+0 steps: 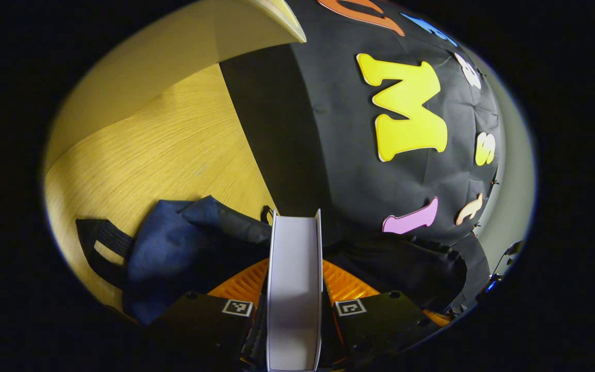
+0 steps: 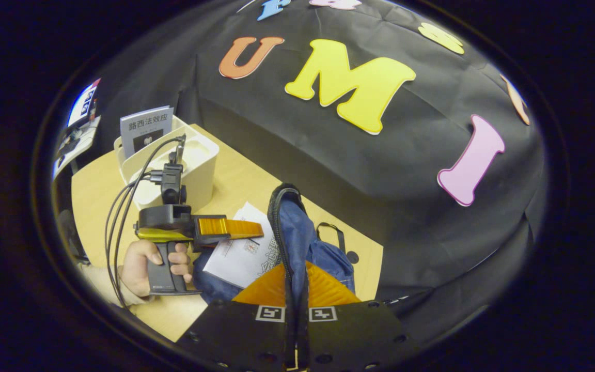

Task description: Open the schoolbag, grab two books from the bookshelf and put them into the schoolbag.

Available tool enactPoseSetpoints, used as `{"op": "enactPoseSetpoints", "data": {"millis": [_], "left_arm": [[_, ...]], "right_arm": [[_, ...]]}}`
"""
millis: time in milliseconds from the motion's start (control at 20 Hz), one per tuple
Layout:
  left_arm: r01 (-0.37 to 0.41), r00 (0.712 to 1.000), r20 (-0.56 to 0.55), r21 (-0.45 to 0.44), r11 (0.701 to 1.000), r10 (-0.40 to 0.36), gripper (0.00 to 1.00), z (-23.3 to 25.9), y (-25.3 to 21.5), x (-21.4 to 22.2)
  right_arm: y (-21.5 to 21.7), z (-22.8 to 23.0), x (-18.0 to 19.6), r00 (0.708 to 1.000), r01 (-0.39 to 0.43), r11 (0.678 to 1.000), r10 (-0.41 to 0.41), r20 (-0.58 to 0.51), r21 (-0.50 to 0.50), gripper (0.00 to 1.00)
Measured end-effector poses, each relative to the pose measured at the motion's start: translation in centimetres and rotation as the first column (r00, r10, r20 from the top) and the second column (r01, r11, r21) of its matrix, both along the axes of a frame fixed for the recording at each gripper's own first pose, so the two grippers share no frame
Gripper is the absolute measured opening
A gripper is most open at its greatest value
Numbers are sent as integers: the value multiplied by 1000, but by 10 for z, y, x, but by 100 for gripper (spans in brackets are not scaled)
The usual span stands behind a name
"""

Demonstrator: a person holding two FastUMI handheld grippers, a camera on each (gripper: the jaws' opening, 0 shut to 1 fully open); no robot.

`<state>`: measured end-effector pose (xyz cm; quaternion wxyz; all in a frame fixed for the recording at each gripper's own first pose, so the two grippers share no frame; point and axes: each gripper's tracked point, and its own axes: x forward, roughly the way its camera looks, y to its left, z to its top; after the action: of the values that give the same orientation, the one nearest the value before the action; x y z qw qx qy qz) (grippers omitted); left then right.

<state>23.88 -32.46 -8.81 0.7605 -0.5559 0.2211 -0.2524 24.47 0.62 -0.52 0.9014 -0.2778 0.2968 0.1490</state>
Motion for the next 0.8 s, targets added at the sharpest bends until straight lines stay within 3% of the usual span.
{"op": "enactPoseSetpoints", "data": {"millis": [350,800], "left_arm": [[-16,997,79,128,992,6,45,11,-5,-6],[71,997,16,96,993,-73,46,-6,-73,-4]], "right_arm": [[-5,-1,-3,1000,9,999,-9,-2,36,2],[8,6,-9,1000,-25,997,24,16,68,2]]}}
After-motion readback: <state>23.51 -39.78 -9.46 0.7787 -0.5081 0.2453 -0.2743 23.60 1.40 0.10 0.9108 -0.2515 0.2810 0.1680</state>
